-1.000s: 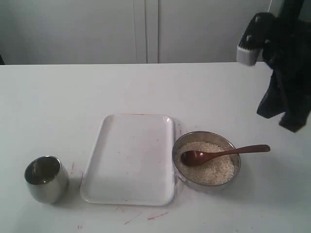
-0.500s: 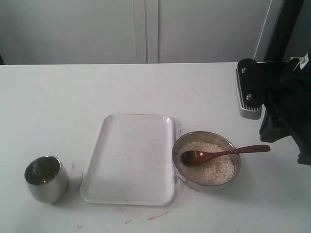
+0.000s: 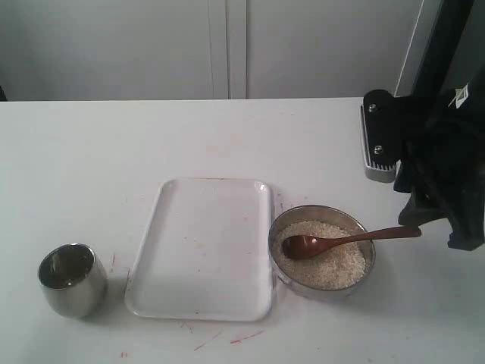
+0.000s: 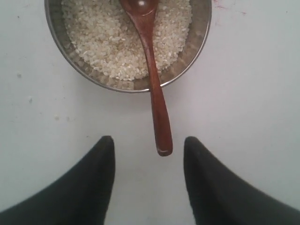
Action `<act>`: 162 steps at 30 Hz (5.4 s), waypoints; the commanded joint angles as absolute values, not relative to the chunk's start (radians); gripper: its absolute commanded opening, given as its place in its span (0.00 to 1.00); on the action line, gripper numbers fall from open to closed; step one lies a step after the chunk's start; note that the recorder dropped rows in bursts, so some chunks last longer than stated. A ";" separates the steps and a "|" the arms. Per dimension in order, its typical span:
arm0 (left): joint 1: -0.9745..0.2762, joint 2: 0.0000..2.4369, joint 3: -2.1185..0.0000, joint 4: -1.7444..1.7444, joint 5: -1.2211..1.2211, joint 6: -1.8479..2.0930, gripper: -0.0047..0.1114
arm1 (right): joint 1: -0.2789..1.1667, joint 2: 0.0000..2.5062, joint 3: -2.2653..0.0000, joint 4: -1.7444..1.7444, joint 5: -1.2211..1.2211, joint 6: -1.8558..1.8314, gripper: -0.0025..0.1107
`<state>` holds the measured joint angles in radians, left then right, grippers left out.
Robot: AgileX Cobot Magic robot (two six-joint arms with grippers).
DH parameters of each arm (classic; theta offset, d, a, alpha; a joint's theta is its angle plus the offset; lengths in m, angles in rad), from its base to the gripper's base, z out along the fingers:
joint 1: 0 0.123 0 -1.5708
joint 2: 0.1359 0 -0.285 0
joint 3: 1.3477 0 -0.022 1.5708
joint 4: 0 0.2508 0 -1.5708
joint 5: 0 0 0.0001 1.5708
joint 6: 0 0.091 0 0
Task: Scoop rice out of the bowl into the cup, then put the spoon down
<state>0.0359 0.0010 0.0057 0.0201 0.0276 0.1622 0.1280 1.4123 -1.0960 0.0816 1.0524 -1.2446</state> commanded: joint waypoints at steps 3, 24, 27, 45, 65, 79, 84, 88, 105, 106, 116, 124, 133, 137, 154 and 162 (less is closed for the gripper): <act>0.033 0.000 0.000 0.009 0.022 0.161 0.16 | 0.129 1.443 -1.091 0.074 1.055 -1.338 0.53; 0.033 0.000 0.000 0.009 0.022 0.161 0.16 | 0.129 1.643 -1.091 -0.018 0.970 -1.342 0.53; 0.033 0.000 0.000 0.009 0.022 0.161 0.16 | 0.129 1.672 -1.091 -0.018 0.935 -1.342 0.53; 0.033 0.000 0.000 0.009 0.022 0.161 0.16 | 0.129 1.745 -1.091 -0.016 0.893 -1.340 0.46; 0.033 0.000 0.000 0.009 0.022 0.161 0.16 | 0.129 1.662 -1.097 -0.010 0.968 -1.005 0.02; 0.033 0.000 0.000 0.009 0.022 0.161 0.16 | 0.135 1.288 -1.093 0.372 1.221 -0.277 0.02; 0.033 0.000 0.000 0.009 0.022 0.161 0.16 | 0.202 1.142 -1.082 0.258 1.221 -0.156 0.02; 0.033 0.000 0.000 0.009 0.022 0.161 0.16 | 0.296 1.000 -1.008 0.059 1.221 -0.040 0.02; 0.033 0.000 0.000 0.009 0.022 0.161 0.16 | 0.603 1.020 -0.781 -0.403 1.221 0.057 0.02; 0.033 0.000 0.000 0.009 0.022 0.161 0.16 | 0.624 1.038 -0.781 -0.443 1.221 0.055 0.02; 0.033 0.000 0.000 0.009 0.022 0.161 0.16 | 0.807 1.242 -0.781 -0.802 1.221 0.049 0.02; 0.033 0.000 0.000 0.009 0.022 0.161 0.16 | 0.819 1.387 -0.781 -0.974 1.221 0.047 0.02; 0.033 0.000 0.000 0.009 0.022 0.161 0.16 | 0.819 1.502 -0.781 -1.082 1.221 0.000 0.02; 0.033 0.000 0.000 0.009 0.022 0.161 0.16 | 0.817 1.526 -0.781 -1.114 1.221 0.000 0.02; 0.033 0.000 0.000 0.009 0.022 0.161 0.16 | 0.757 1.597 -0.781 -1.123 1.221 0.007 0.02; 0.033 0.000 0.000 0.009 0.022 0.161 0.16 | 0.757 1.597 -0.781 -1.123 1.218 0.007 0.02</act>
